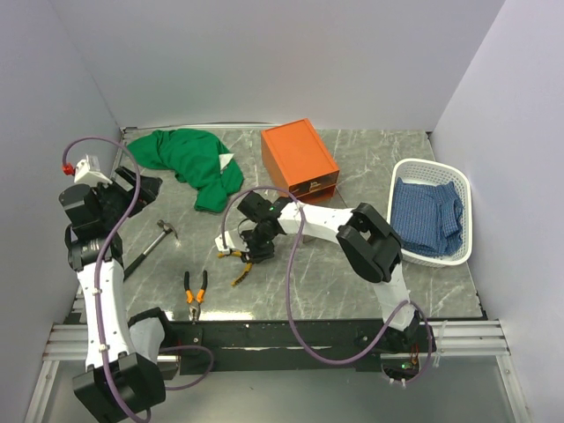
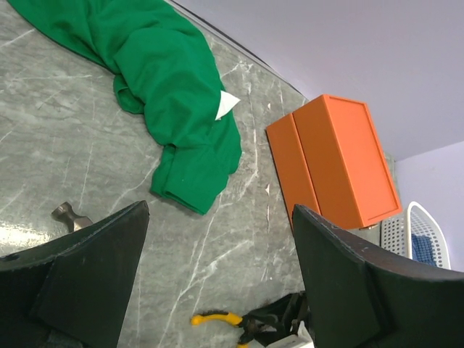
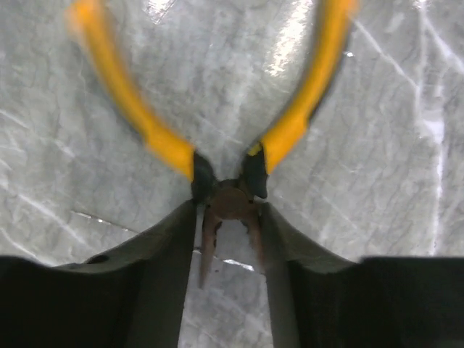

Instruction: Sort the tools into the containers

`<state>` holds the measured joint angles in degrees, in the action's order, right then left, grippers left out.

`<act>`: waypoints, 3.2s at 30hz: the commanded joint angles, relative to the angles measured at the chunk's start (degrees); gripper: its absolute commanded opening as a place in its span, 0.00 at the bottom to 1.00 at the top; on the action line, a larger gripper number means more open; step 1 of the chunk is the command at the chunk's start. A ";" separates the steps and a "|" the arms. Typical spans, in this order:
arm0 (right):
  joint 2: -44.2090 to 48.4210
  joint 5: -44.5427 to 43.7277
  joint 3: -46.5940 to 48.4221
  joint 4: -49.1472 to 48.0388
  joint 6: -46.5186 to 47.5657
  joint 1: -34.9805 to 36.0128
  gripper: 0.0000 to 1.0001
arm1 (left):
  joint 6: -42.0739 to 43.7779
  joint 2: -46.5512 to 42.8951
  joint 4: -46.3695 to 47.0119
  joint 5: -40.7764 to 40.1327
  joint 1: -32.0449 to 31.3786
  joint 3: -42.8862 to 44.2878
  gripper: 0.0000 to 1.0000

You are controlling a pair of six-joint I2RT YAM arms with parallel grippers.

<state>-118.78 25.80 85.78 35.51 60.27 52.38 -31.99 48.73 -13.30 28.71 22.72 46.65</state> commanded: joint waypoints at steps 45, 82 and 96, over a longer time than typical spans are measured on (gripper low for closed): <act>27.73 -7.43 -5.18 4.13 -13.34 -18.80 0.00 | -4.31 8.05 10.49 1.79 -1.10 8.02 0.85; 35.90 1.53 -7.73 6.60 -15.09 -12.93 0.61 | 2.42 7.96 -5.72 -1.20 -1.01 13.01 0.88; 12.80 11.99 2.79 -8.35 -6.40 11.51 0.63 | 10.47 4.89 -22.21 -10.96 0.66 20.76 0.94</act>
<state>-100.03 33.30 82.28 32.77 49.32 59.31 -20.03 57.34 -36.77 19.55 22.59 67.53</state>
